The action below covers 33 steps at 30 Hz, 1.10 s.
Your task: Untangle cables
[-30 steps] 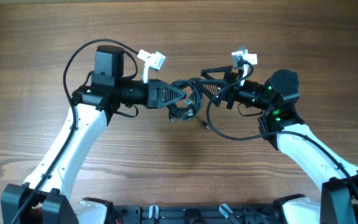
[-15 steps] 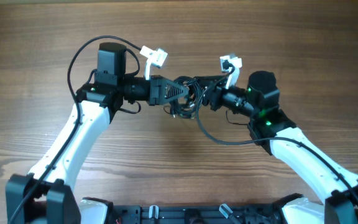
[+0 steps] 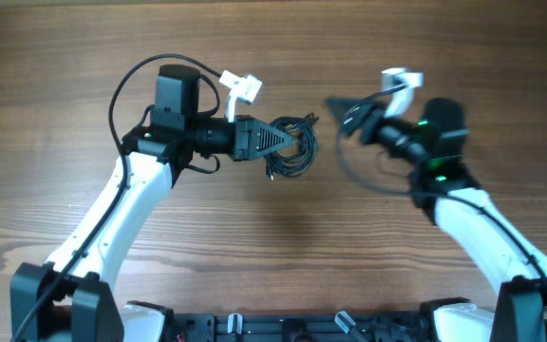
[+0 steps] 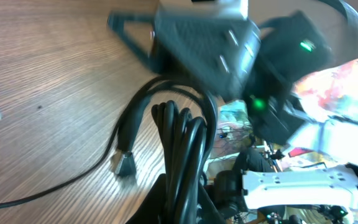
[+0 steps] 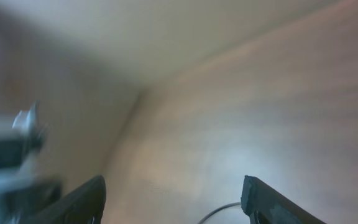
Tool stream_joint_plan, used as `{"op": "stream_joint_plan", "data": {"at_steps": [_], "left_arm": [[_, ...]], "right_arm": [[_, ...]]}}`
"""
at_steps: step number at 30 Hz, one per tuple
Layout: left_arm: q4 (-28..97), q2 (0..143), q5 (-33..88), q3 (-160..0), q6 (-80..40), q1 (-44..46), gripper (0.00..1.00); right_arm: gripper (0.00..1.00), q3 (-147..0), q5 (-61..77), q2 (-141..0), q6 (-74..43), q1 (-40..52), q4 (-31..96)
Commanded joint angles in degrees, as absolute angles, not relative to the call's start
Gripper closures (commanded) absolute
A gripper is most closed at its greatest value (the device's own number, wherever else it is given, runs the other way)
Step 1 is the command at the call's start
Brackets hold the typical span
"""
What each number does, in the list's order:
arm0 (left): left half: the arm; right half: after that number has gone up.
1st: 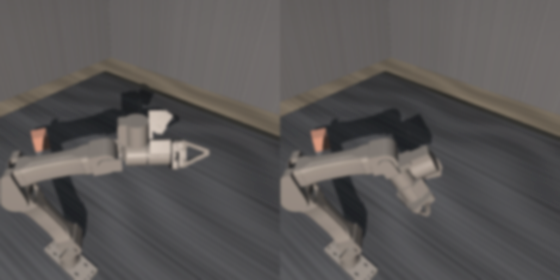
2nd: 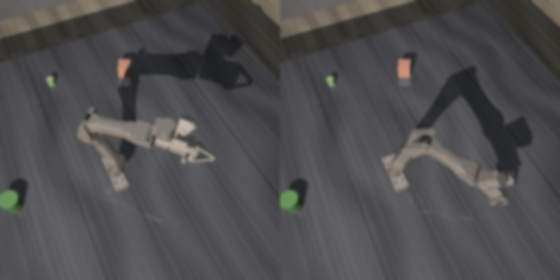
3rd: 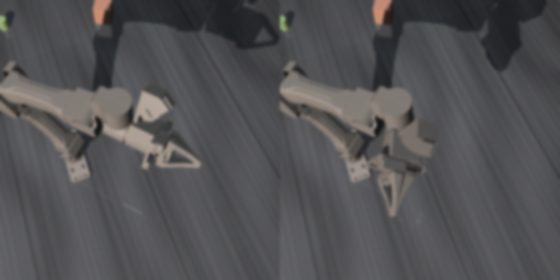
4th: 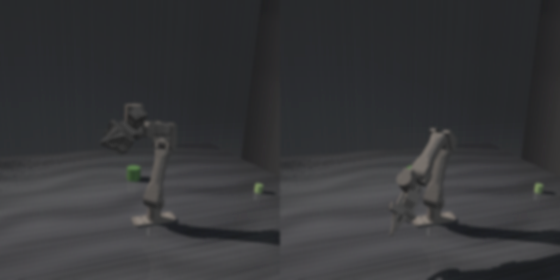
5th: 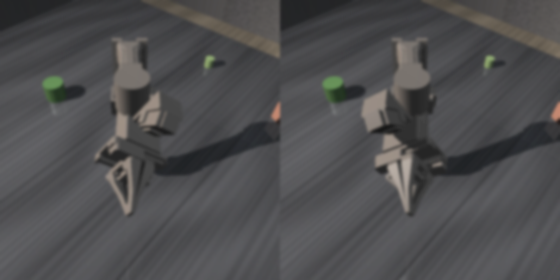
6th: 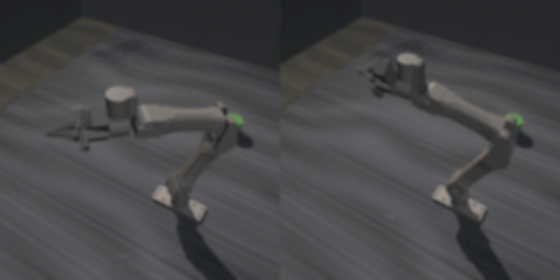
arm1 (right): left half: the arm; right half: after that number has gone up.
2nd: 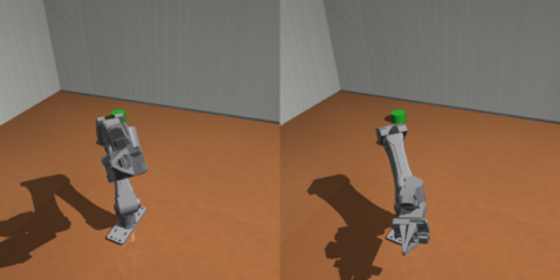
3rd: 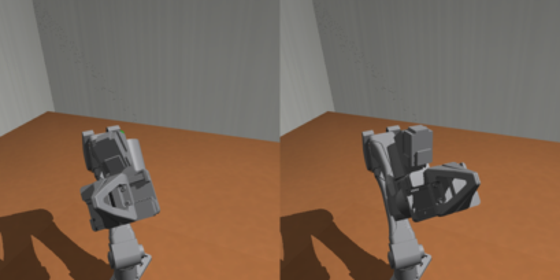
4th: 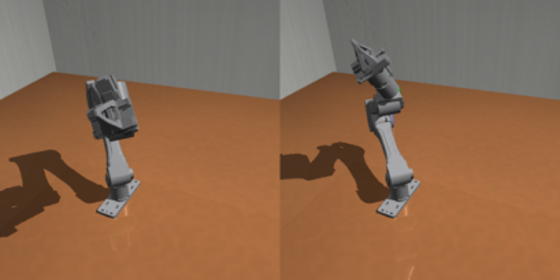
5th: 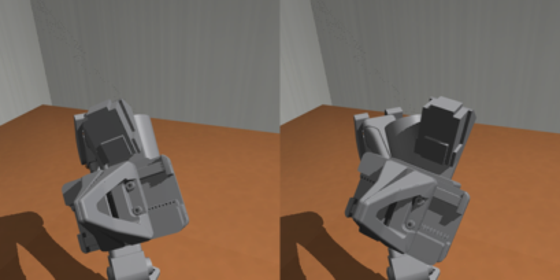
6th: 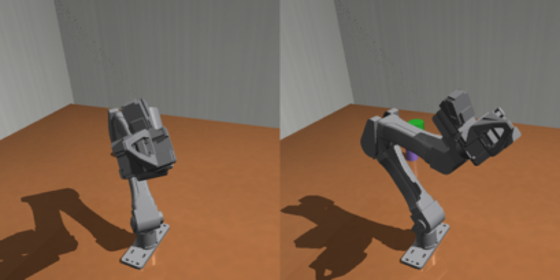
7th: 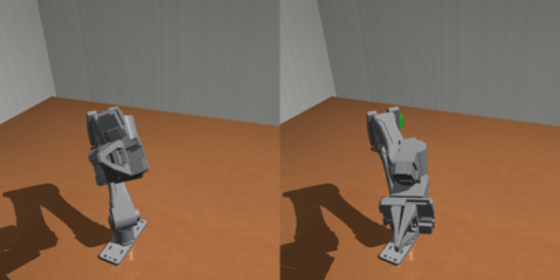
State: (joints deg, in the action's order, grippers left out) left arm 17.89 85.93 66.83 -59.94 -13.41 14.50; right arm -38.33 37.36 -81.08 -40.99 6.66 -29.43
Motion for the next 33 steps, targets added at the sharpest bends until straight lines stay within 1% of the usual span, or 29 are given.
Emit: {"op": "stream_joint_plan", "data": {"at_steps": [1,3,4,9,13,15,17,20,21,23,25,27,29,30,31,32,33], "left_arm": [[17.8,83.5,70.8,-60.3,-12.5,14.4,0.96],[17.8,83.5,70.9,-60.3,-12.5,14.4,0.96],[17.8,83.5,70.9,-60.3,-12.5,14.4,0.96],[17.5,83.5,70.9,-60.3,-12.5,14.3,0.96],[17.3,83.5,71.1,-60.3,-13.6,14.2,0.96],[17.3,83.5,71.6,-60.3,-14.0,14.2,0.96],[16.4,83.5,74.9,-60.3,-14.0,14.2,0.96],[14.7,83.5,80.2,-60.3,-14.0,14.3,0.96],[14.7,83.5,84.0,-60.3,-14.0,14.3,0.96],[14.7,83.5,87.5,-60.3,-14.0,14.3,0.96],[14.8,83.5,89.3,-60.3,-14.0,14.3,0.96],[14.8,83.5,89.6,-60.3,-14.0,14.3,0.96],[14.7,83.5,89.5,-60.3,-13.9,14.3,0.96],[14.7,83.5,88.1,-60.3,-13.8,14.3,0.96],[14.7,83.5,85.9,-60.3,-13.8,14.3,0.96],[14.9,83.5,80.7,-60.3,-13.8,14.2,0.96],[15.1,83.5,75.6,-60.3,-13.8,14.2,0.96]], "right_arm": [[0.27,-38.1,37.4,-81.9,-42.2,2.5,-31.2],[0.27,-38.1,38.4,-81.9,-41.7,2.0,-31.2],[0.26,-38.1,41.6,-81.9,-39.6,2.3,-31.2],[0.24,-38.1,68.6,-81.9,-26.7,3.0,-31.2],[0.21,-38.1,70.4,-81.9,-25.5,3.7,-29.5],[0.19,-38.0,69.1,-81.9,-25.4,5.6,-29.5],[0.19,-38.0,64.9,-81.9,-23.7,7.7,-29.3],[0.20,-38.0,50.2,-81.9,-24.2,11.0,-28.9],[0.22,-38.0,38.0,-81.9,-28.2,11.4,-28.3],[0.21,-38.0,29.0,-81.9,-33.7,11.4,-28.9],[0.21,-38.0,22.1,-81.9,-34.1,11.4,-28.3],[0.18,-38.0,14.3,-81.9,-35.6,11.2,-24.4],[0.15,-38.0,13.8,-81.9,-36.2,10.7,-21.8],[0.13,-38.0,16.6,-81.9,-35.6,10.2,-21.2],[0.13,-38.0,20.2,-81.9,-33.6,9.8,-21.2],[0.13,-38.0,27.4,-81.8,-28.9,8.4,-21.3],[0.07,-38.0,31.7,-81.8,-28.3,6.9,-21.3]]}}
